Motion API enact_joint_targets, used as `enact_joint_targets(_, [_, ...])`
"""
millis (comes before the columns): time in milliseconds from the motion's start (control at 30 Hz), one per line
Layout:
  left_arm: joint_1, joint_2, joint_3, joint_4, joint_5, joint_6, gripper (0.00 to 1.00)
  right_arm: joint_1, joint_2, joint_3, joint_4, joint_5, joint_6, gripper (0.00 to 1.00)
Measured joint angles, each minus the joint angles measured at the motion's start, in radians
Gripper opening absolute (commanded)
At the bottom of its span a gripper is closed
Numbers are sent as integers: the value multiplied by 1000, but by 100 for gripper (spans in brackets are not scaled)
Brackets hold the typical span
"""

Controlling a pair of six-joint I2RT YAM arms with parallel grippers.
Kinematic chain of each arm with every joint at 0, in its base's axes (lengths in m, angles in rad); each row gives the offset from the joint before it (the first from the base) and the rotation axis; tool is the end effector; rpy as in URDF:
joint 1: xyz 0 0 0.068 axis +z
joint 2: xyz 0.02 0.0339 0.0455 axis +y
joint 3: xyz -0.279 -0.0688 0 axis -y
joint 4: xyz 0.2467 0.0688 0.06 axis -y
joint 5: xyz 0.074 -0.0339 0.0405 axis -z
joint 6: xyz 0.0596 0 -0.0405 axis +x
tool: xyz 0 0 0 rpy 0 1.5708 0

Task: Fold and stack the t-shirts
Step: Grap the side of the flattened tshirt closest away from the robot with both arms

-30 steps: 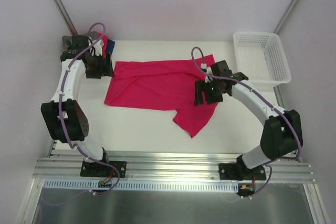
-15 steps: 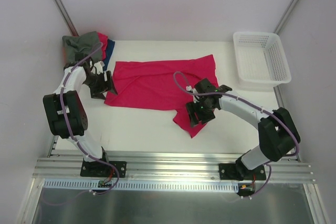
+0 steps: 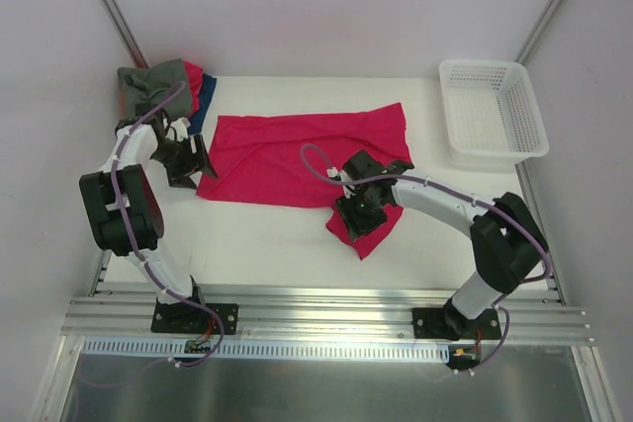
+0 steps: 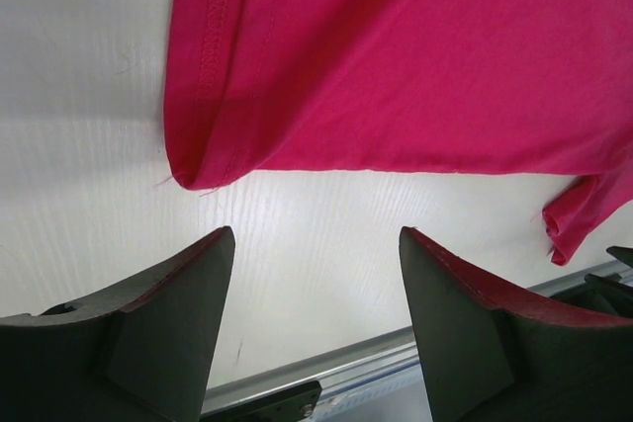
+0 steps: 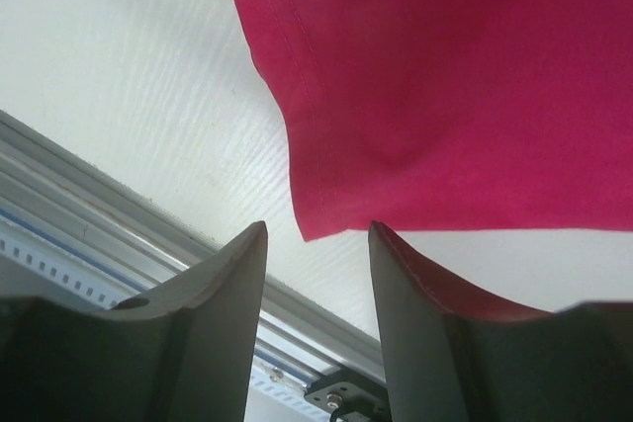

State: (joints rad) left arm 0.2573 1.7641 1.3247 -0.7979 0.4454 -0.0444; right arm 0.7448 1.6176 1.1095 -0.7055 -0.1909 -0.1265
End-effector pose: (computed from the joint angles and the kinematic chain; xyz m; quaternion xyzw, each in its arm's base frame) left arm 0.3588 0.0679 0.2159 -0.1083 0.9564 -0.1994 0.1841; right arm 0.2306 0.2280 0.2004 -0.4287 0.8810 0.1431 0.1399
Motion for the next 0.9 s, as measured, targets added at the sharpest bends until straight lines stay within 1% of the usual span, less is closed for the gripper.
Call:
enact_joint_targets(233, [28, 44, 24, -1, 8, 0, 68, 41, 74, 40, -7, 5, -10, 49])
enact_joint_targets(500, [59, 68, 53, 0, 24, 0, 68, 93, 92, 47, -23, 11, -10, 50])
enact_joint_targets(800, [65, 69, 53, -1, 51, -1, 68, 98, 91, -13, -25, 31, -20, 50])
enact_joint_targets(867, [68, 69, 53, -1, 58, -3, 69, 98, 91, -35, -25, 33, -22, 48])
enact_joint_targets(900, [70, 69, 53, -1, 64, -5, 69, 98, 91, -45, -25, 35, -22, 41])
